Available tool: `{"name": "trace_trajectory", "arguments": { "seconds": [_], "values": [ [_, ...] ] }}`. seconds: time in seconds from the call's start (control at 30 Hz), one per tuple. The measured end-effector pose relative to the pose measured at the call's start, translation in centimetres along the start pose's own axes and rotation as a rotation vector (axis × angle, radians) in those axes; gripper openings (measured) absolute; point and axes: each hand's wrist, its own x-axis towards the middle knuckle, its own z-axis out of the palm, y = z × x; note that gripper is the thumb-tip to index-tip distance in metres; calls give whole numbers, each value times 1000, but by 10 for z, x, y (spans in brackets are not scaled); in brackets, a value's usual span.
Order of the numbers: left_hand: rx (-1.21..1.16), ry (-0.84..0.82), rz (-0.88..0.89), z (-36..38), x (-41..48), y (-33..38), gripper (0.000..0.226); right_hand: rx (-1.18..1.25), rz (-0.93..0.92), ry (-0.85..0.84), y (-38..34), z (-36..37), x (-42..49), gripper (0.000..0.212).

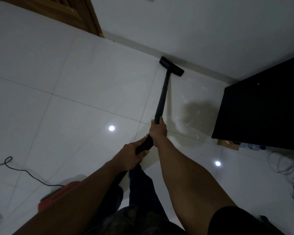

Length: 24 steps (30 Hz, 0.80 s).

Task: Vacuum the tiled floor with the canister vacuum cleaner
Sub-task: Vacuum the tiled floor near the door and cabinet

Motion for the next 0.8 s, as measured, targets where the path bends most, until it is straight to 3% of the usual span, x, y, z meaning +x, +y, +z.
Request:
{"name": "trace_trajectory", "arguments": {
  "seconds": [0.37,0.5,0.8],
  "values": [
    [126,-26,59,17,-105,-52,61,28,-145,61,83,21,-84,60],
    [151,-22,96,31,-173,-86,62,29,-196,103,132,31,-139,67],
    [156,13,189,89,-317,-169,54,73,-236,117,256,33,-272,64]
  ]
}}
